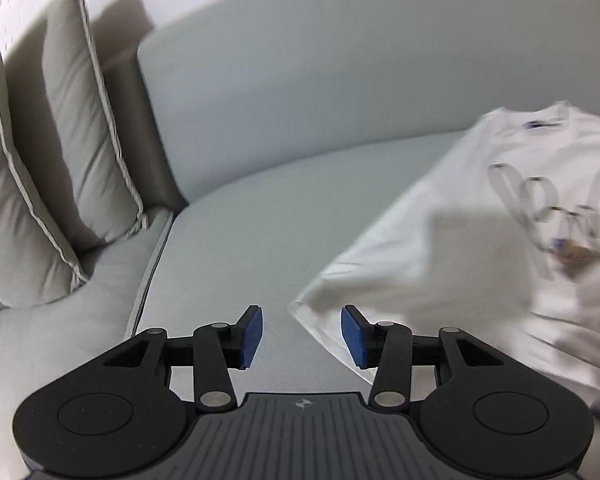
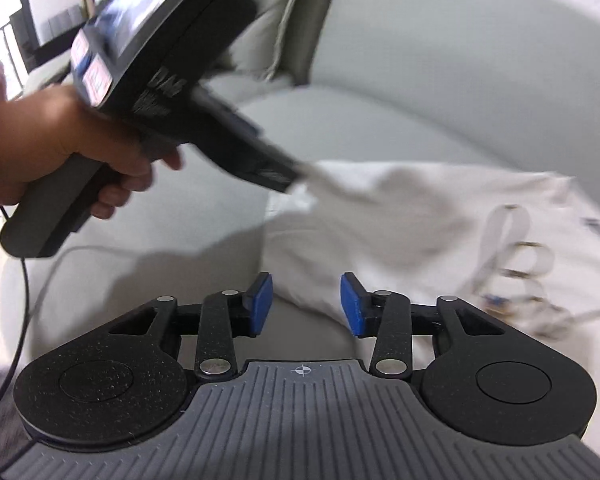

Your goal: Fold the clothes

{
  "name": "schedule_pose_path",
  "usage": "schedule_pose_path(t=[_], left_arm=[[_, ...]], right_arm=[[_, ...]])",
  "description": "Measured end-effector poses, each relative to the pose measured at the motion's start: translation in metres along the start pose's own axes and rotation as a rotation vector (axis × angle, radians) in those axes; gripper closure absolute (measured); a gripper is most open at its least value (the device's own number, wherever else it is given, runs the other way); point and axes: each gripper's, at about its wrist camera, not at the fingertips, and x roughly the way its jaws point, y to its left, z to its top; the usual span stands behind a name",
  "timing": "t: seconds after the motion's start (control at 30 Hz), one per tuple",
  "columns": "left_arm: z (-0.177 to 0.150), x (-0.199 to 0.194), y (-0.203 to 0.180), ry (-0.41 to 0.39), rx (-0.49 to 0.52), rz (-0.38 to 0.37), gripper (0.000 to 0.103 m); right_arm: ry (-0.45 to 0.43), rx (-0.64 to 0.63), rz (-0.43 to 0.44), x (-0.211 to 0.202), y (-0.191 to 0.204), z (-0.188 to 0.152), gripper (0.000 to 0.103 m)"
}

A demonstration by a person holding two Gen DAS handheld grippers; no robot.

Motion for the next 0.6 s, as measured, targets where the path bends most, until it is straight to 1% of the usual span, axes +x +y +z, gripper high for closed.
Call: schedule_pose_path(t=[0.03, 0.07, 0.13, 0.23, 0.3, 0.4, 0.53, 0.6], left_arm=[[-0.002, -0.016, -0.009, -0.006, 0.005, -0.012, 0.057], [-0.005, -0.034, -0.02, -0.009, 0.006, -0.031, 0.055], [-0.011, -0.074, -0.046, -0.006, 0.001, -0.062, 0.049], [-0.023, -0.113, -0.076, 0.013, -0.019, -0.087, 0.048], [-0.036, -0.138, -0.099, 0.024, 0.002, -0.108, 0.048], [-0.06, -0.163, -0.131, 0.04, 0.018, -0.123, 0.048], [-0.093, -0.187, -0.166, 0.07, -0.037, -0.148, 0.048], [-0.105, -0.197, -0.181, 0.066, -0.05, -0.154, 0.048]], right_arm=[[-0.014, 0.013, -0.021, -0.021, -0.003, -0.007, 0.056], [-0.024, 0.032, -0.042, -0.043, -0.006, -0.013, 0.053], [-0.044, 0.064, -0.087, -0.083, -0.014, -0.024, 0.051], [-0.059, 0.085, -0.161, -0.132, -0.028, -0.034, 0.046], [-0.063, 0.133, -0.212, -0.175, -0.038, -0.048, 0.045], [-0.065, 0.205, -0.268, -0.22, -0.055, -0.073, 0.044], [-0.034, 0.308, -0.326, -0.236, -0.077, -0.107, 0.043], [-0.013, 0.337, -0.343, -0.243, -0.078, -0.123, 0.042]])
